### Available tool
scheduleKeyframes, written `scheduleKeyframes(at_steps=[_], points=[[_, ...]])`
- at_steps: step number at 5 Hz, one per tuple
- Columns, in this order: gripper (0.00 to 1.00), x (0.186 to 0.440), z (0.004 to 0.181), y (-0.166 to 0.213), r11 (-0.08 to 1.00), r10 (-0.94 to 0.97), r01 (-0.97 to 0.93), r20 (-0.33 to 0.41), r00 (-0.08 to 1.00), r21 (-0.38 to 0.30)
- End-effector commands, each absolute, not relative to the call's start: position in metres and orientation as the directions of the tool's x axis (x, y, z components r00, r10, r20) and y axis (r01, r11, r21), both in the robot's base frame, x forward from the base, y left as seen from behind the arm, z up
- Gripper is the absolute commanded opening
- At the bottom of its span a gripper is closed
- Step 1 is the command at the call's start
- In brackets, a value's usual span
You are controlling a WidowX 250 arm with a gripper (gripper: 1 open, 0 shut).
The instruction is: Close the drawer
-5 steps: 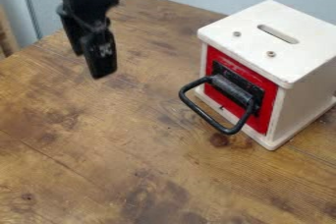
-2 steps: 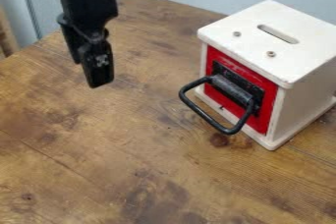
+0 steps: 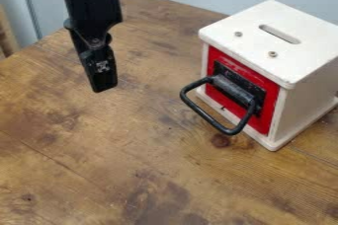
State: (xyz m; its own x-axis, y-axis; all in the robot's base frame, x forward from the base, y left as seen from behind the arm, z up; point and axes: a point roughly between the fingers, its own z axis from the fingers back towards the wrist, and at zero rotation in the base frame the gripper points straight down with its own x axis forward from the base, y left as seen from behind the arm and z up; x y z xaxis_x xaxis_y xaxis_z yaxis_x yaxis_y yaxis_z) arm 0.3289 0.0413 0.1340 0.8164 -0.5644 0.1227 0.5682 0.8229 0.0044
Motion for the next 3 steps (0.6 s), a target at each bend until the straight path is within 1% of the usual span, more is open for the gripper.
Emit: scheduleKeyframes(at_steps=[1, 2, 3], points=[[1.0, 0.328, 0.159, 0.054, 0.867, -0.494, 0.497, 0.143, 0.857, 0.017], [1.0, 0.324, 0.172, 0.059, 0.9, -0.436, 0.433, 0.135, 0.89, 0.047], [1.0, 0.323, 0.181, 0.052, 0.898, -0.44, 0.434, 0.161, 0.884, 0.072]])
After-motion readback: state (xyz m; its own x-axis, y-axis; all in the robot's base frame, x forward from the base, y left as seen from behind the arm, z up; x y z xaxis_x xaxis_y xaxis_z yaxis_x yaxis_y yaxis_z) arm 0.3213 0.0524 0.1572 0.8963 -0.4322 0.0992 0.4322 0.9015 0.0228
